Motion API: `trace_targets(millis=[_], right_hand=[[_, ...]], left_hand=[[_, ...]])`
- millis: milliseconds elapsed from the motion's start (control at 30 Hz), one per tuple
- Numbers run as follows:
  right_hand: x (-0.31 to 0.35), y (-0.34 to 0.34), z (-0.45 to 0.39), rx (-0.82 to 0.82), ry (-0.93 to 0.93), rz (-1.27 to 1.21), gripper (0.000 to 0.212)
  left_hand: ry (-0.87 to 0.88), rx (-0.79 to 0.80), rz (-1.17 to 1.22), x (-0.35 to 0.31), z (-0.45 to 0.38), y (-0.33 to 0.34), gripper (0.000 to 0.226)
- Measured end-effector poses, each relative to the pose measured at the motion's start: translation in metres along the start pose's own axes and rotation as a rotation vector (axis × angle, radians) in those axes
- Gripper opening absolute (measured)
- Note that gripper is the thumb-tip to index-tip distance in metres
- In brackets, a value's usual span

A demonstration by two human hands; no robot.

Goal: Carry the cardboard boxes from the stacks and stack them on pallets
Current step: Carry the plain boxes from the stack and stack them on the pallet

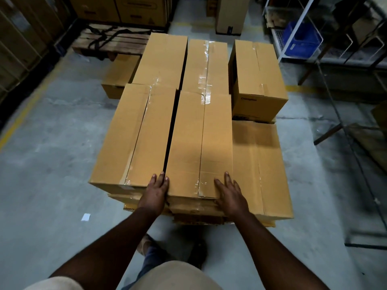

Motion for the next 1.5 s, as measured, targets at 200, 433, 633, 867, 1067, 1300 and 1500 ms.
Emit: trace_targets(millis=[200, 433, 633, 867, 1067, 1300, 1500], right_hand=[[0.000, -0.001, -0.005, 0.039, 0.002, 0.097, 0.091], [0.085, -0.014, 0.003, -0.064, -0.224, -0.188, 0.078], [0.182, -0.013, 0.001, -0.077, -0.346, -0.465, 0.063], [0.321, 0.002, -0.004, -0.128, -0.479, -0.556, 0.033], [0.488, 0.065, -0.024, -0.057, -0.541, -0.566, 0.030], [0.637, 0.129, -0.057, 0.038, -0.402, -0.701, 0.024], [0.707, 0.140, -0.122, 0.067, -0.333, -0.730, 0.022]], left_hand=[[-0.006, 0.007, -0.004, -0.006, 0.001, -0.005, 0.082], [-0.030, 0.015, 0.222, 0.001, 0.005, -0.033, 0.094], [-0.043, -0.185, 0.372, 0.046, 0.031, -0.085, 0.075], [-0.178, -0.373, 0.493, 0.184, 0.084, -0.121, 0.066], [-0.341, -0.548, 0.618, 0.357, 0.139, -0.140, 0.051], [-0.422, -0.579, 0.689, 0.527, 0.194, -0.163, 0.033], [-0.398, -0.596, 0.777, 0.613, 0.143, -0.206, 0.025]])
Point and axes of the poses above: each hand's wrist, its own z-axis away from the middle knuckle, its own y-axis out of the palm, x = y × z, the point moved 10 cm from there along -z, towards the middle knuckle, and after that the axes turned 3 degrees about y, right-handed, at the moved point
